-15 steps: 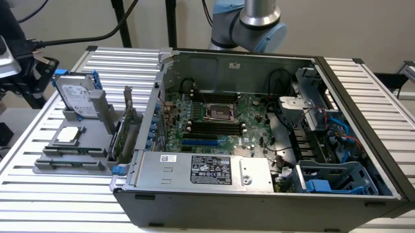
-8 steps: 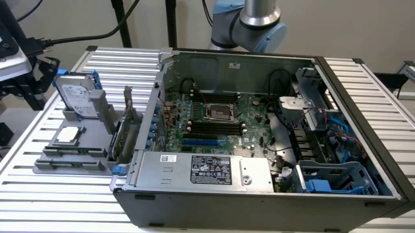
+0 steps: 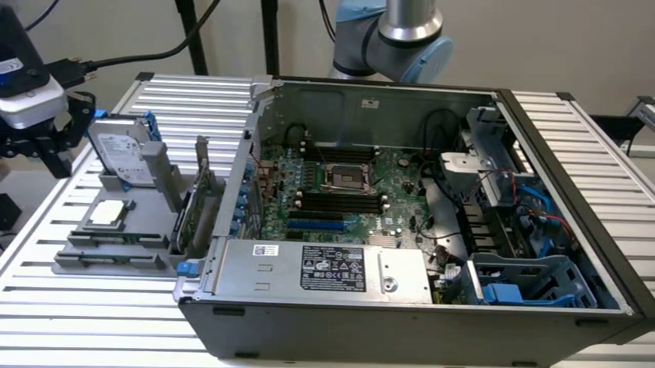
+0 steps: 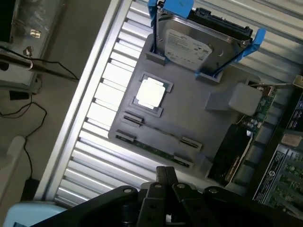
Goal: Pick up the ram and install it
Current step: 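Pick up the ram and move it above insertion slot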
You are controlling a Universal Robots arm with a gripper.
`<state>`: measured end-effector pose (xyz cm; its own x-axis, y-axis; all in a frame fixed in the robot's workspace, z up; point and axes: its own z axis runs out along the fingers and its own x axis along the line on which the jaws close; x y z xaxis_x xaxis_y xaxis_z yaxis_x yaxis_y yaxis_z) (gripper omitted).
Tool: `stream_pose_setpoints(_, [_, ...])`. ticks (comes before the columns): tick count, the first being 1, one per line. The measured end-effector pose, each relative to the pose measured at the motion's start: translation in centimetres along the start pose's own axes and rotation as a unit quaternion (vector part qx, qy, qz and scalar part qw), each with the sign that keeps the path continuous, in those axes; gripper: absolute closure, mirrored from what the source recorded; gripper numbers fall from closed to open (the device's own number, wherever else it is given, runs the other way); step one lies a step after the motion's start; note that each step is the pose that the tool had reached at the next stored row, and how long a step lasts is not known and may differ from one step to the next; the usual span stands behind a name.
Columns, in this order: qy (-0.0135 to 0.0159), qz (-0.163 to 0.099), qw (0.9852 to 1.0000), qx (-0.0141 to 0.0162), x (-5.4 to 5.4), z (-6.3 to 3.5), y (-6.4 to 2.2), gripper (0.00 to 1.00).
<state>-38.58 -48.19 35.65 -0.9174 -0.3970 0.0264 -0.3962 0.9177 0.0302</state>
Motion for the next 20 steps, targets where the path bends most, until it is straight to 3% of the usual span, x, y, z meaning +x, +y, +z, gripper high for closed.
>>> stream_pose_setpoints(5, [0.0014, -0.046, 0.9990, 0.0012, 0.0, 0.35, -0.01, 0.89])
stream_pose_setpoints(9, [0.0024, -0.082, 0.9967, 0.0022, 0.0, 0.63, -0.02, 0.89])
stream_pose_setpoints(14, [0.0038, -0.127, 0.9919, 0.0033, 0.0, 0.99, -0.03, 0.89])
stream_pose_setpoints(20, [0.0055, -0.181, 0.9835, 0.0048, 0.0, 1.41, -0.04, 0.89])
